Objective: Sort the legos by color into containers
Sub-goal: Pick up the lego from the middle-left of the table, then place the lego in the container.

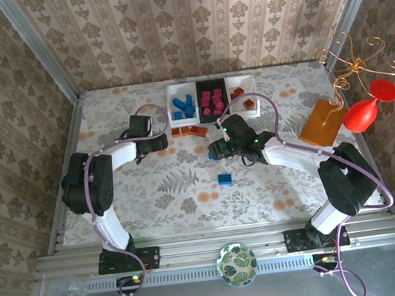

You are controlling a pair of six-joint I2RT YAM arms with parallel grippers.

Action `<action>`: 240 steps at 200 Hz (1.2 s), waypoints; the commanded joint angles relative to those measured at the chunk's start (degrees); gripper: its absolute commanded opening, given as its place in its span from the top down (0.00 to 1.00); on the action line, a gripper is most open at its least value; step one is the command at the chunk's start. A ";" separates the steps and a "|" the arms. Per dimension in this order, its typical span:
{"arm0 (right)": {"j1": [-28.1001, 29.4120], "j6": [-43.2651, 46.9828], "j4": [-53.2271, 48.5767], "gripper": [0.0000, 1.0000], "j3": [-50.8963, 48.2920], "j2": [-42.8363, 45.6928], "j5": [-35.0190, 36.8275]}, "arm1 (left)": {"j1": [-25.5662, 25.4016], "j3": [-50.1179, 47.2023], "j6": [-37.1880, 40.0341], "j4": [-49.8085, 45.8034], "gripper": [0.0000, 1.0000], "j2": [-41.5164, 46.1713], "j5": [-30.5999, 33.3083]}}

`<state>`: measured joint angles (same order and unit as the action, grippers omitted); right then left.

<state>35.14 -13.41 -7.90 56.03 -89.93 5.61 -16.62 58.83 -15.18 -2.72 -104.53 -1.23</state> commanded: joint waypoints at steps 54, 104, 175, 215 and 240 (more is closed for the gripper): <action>-0.17 0.84 -0.43 0.16 -1.70 3.66 1.69 | -0.97 3.29 2.35 -4.79 0.61 -3.99 0.35; -0.54 1.81 -2.73 0.16 -2.93 7.08 4.88 | -7.18 0.41 0.09 -0.37 0.76 1.96 -0.34; -11.54 -3.46 -0.01 0.11 -14.63 26.95 11.41 | -21.86 13.94 -3.29 8.10 0.76 -0.59 -4.08; -12.85 -4.19 2.19 0.08 -18.92 33.99 15.09 | -24.79 31.99 -1.57 5.21 0.76 -12.54 -4.57; -13.34 -4.12 2.39 0.08 -19.54 34.59 15.57 | -25.45 45.99 -0.50 0.77 0.75 -22.05 -5.65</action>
<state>22.33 -16.53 -7.35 37.60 -56.27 18.06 -41.30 94.67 -17.08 2.61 -119.31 -5.19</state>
